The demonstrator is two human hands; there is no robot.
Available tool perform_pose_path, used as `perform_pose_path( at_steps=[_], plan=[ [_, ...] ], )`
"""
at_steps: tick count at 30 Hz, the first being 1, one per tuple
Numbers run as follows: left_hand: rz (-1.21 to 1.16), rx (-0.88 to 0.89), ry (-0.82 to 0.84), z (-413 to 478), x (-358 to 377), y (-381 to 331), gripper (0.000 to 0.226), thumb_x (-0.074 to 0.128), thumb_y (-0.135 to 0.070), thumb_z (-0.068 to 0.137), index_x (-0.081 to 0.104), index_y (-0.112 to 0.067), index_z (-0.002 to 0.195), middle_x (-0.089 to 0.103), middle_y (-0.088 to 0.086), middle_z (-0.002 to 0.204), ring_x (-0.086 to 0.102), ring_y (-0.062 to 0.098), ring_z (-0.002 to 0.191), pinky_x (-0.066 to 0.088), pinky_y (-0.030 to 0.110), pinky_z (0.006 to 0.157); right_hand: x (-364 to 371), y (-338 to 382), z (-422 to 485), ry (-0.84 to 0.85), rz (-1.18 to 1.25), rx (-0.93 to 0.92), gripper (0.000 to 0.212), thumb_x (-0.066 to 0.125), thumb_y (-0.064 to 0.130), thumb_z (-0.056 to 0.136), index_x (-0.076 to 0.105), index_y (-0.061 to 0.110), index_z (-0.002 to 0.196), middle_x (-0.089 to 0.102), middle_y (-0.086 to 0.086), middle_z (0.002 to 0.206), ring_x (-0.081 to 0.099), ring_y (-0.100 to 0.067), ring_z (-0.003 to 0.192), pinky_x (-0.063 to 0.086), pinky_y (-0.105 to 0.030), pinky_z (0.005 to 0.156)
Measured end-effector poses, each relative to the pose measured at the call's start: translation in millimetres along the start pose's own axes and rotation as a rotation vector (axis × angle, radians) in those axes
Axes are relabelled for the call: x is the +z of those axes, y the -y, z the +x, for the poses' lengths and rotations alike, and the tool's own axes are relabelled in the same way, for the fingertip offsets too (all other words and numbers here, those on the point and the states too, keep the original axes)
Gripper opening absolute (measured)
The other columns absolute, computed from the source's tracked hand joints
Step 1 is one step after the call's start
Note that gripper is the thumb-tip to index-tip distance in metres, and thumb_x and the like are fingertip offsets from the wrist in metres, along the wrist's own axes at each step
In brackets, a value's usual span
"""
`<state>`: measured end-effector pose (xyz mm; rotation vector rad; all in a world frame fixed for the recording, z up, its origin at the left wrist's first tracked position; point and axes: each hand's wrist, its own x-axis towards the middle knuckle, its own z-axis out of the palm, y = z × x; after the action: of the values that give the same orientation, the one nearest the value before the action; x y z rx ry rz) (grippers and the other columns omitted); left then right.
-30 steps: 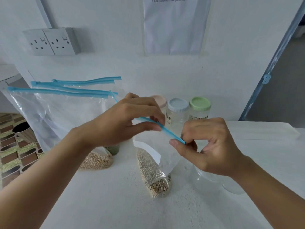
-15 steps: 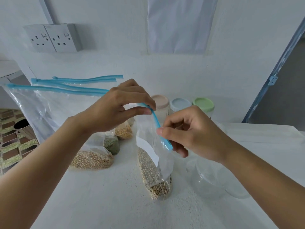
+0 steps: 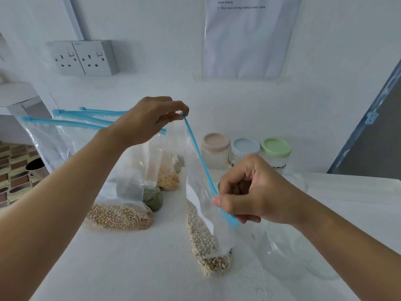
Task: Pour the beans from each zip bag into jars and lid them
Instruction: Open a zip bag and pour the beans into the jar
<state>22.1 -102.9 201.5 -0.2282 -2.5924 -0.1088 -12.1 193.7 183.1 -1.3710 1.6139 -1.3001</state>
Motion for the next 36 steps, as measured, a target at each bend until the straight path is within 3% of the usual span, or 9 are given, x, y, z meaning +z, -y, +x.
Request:
perform_pose_path(
  at_steps=[3, 7, 10, 13, 18, 23, 28, 33, 36],
  plan=[
    [-0.143, -0.16, 0.023, 1, 4, -11, 0.015, 0.059, -0.012, 0.103, 0.067, -0.018, 0.114, 0.066, 0.001, 0.082, 0.068, 0.009, 0.063, 0.059, 0.028, 0.062, 0, 1, 1, 0.023, 0.009, -0.015, 0.037, 0.069, 0.011, 0.086, 0.065, 0.025, 0.053, 0.058, -0.001, 0.046, 0.042, -0.013, 0.034, 0.034, -0.016, 0.041],
    [-0.575, -0.443, -0.09, -17, 11, -38, 0.017, 0.061, -0.012, 0.102, 0.063, -0.02, 0.117, 0.069, 0.009, 0.089, 0.076, 0.022, 0.068, 0.062, 0.032, 0.065, 5, -5, -3, 0.054, -0.001, -0.012, 0.031, 0.071, 0.013, 0.09, 0.069, 0.014, 0.058, 0.061, -0.006, 0.05, 0.046, -0.014, 0.037, 0.036, -0.02, 0.042],
    [-0.953, -0.726, -0.228, -38, 18, -67, 0.019, 0.066, -0.025, 0.099, 0.057, -0.014, 0.112, 0.071, 0.011, 0.084, 0.073, 0.023, 0.064, 0.06, 0.031, 0.06, 9, -8, -3, 0.047, 0.019, -0.009, 0.029, 0.076, 0.021, 0.09, 0.069, 0.009, 0.064, 0.062, -0.011, 0.054, 0.048, -0.018, 0.042, 0.037, -0.023, 0.044],
    [-1.197, -0.918, -0.153, -49, 19, -92, 0.038, 0.067, -0.044, 0.09, 0.06, -0.007, 0.097, 0.068, 0.01, 0.076, 0.068, 0.02, 0.057, 0.057, 0.027, 0.054, 12, -6, 6, -0.013, 0.095, -0.012, 0.029, 0.073, 0.029, 0.086, 0.068, 0.009, 0.066, 0.06, -0.007, 0.056, 0.05, -0.016, 0.046, 0.041, -0.023, 0.047],
    [-1.148, -0.869, 0.013, -50, 18, -105, 0.049, 0.061, -0.042, 0.098, 0.069, 0.006, 0.097, 0.071, 0.019, 0.082, 0.071, 0.033, 0.074, 0.061, 0.042, 0.078, 17, -9, 30, -0.182, 0.114, -0.007, 0.04, 0.07, 0.032, 0.092, 0.061, -0.005, 0.078, 0.06, -0.012, 0.067, 0.055, -0.024, 0.057, 0.047, -0.033, 0.058],
    [-1.221, -0.793, 0.068, -57, 15, -105, 0.047, 0.05, -0.038, 0.106, 0.067, 0.007, 0.107, 0.071, 0.023, 0.092, 0.069, 0.035, 0.082, 0.057, 0.045, 0.081, 18, -18, 40, -0.305, 0.233, 0.083, 0.036, 0.077, 0.024, 0.088, 0.059, -0.007, 0.092, 0.07, -0.016, 0.074, 0.063, -0.028, 0.065, 0.055, -0.041, 0.062],
    [-1.271, -0.652, 0.071, -69, 17, -117, 0.05, 0.045, -0.032, 0.106, 0.06, 0.016, 0.102, 0.068, 0.016, 0.077, 0.068, 0.024, 0.071, 0.056, 0.03, 0.07, 18, -18, 38, -0.273, 0.159, 0.091, 0.025, 0.078, 0.021, 0.088, 0.069, -0.002, 0.08, 0.071, -0.015, 0.069, 0.065, -0.029, 0.057, 0.054, -0.034, 0.057],
    [-1.278, -0.596, 0.009, -69, 20, -121, 0.05, 0.049, -0.033, 0.108, 0.061, 0.015, 0.099, 0.066, 0.029, 0.086, 0.066, 0.034, 0.077, 0.055, 0.043, 0.077, 7, -21, 36, -0.189, 0.236, 0.127, 0.025, 0.076, 0.018, 0.082, 0.07, -0.007, 0.08, 0.068, -0.019, 0.069, 0.061, -0.026, 0.056, 0.052, -0.03, 0.057],
    [-1.205, -0.6, -0.12, -73, 23, -120, 0.05, 0.054, -0.032, 0.099, 0.055, 0.016, 0.084, 0.054, 0.028, 0.069, 0.055, 0.022, 0.062, 0.044, 0.034, 0.063, 2, -28, 34, -0.3, 0.313, 0.1, 0.02, 0.068, 0.0, 0.085, 0.063, -0.001, 0.066, 0.053, -0.016, 0.056, 0.045, -0.022, 0.047, 0.039, -0.025, 0.047]
  ],
)
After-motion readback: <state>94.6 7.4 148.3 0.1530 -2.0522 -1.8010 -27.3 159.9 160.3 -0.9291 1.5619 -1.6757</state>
